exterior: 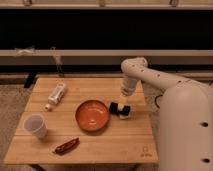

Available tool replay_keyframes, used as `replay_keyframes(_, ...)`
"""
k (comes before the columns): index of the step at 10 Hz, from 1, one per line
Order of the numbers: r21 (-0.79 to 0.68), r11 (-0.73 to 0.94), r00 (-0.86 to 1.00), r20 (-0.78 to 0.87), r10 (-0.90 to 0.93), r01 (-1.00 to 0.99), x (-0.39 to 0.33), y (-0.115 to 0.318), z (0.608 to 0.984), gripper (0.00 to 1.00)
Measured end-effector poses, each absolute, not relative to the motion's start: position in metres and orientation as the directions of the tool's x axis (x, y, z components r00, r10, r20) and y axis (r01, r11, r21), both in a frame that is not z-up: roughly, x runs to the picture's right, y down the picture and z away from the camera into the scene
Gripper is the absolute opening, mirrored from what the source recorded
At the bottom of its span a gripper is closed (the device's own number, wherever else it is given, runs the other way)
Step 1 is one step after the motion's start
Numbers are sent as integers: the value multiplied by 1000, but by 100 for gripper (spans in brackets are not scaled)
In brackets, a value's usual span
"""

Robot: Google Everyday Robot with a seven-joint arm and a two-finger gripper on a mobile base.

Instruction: Place the eraser on the white sponge

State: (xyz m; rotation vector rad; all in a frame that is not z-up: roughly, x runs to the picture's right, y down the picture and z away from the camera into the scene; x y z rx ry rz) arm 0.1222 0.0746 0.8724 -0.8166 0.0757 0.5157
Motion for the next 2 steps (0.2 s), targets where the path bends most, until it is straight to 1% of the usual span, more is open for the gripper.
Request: replay_keyframes(2,-678,565,873,-261,412,-469,123,74,872,80)
